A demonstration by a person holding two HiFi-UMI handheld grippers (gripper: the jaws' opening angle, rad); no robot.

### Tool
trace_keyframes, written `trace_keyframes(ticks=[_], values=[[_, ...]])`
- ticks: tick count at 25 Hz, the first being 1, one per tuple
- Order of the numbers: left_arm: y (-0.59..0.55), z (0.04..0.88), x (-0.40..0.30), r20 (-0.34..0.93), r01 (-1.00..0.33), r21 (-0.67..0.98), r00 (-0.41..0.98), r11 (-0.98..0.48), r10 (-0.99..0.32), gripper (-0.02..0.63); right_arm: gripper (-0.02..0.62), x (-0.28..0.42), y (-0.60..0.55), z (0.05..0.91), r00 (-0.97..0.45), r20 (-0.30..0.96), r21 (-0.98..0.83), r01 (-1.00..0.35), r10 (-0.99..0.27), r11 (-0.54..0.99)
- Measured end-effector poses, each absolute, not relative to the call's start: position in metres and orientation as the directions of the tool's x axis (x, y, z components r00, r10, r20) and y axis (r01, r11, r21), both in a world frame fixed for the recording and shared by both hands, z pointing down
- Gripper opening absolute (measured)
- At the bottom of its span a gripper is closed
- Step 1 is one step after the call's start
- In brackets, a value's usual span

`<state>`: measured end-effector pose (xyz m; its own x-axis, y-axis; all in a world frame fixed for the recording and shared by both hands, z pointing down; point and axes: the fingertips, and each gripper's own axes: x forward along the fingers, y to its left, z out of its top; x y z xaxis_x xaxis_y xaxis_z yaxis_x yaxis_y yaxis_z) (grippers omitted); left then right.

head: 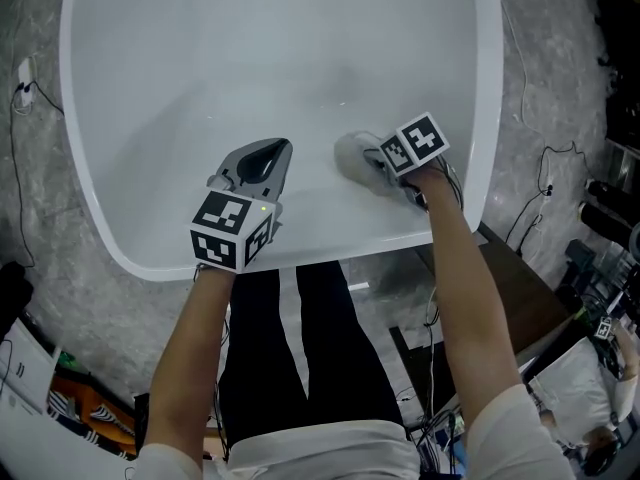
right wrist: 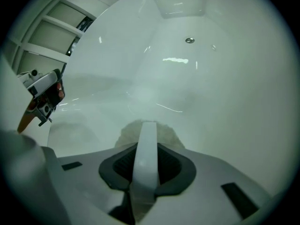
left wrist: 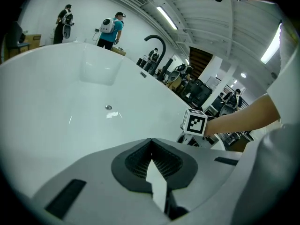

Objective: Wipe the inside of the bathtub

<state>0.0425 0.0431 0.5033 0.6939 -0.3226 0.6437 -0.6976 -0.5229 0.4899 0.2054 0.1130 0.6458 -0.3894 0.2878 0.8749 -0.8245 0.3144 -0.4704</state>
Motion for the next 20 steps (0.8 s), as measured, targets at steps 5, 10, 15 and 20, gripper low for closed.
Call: trace_keyframes(ticks=[5, 10, 15, 20], values=[[0.043, 0.517, 0.051, 0.668, -0.692, 0.474, 0.685, -0.544, -0.29, 0.009, 0.091, 0.219, 0.11, 0.654, -0.348, 0.899, -0.414, -0.873, 0.267, 0.258], [0.04, 0.531, 0.059, 0.68, -0.691, 0.46, 0.678, -0.557, -0.28, 0.009, 0.091, 0.226, 0.106, 0.669, -0.33, 0.905, -0.397, -0.882, 0.269, 0.252], [0.033, 0.542, 0.054, 0.689, -0.7, 0.45, 0.667, -0.555, -0.282, 0.009, 0.091, 0.227, 0.101, 0.688, -0.317, 0.906, -0.385, -0.892, 0.281, 0.238], [0.024, 0.552, 0.05, 0.699, -0.71, 0.442, 0.656, -0.548, -0.286, 0.009, 0.091, 0.226, 0.093, 0.705, -0.297, 0.91, -0.371, -0.896, 0.291, 0.244]])
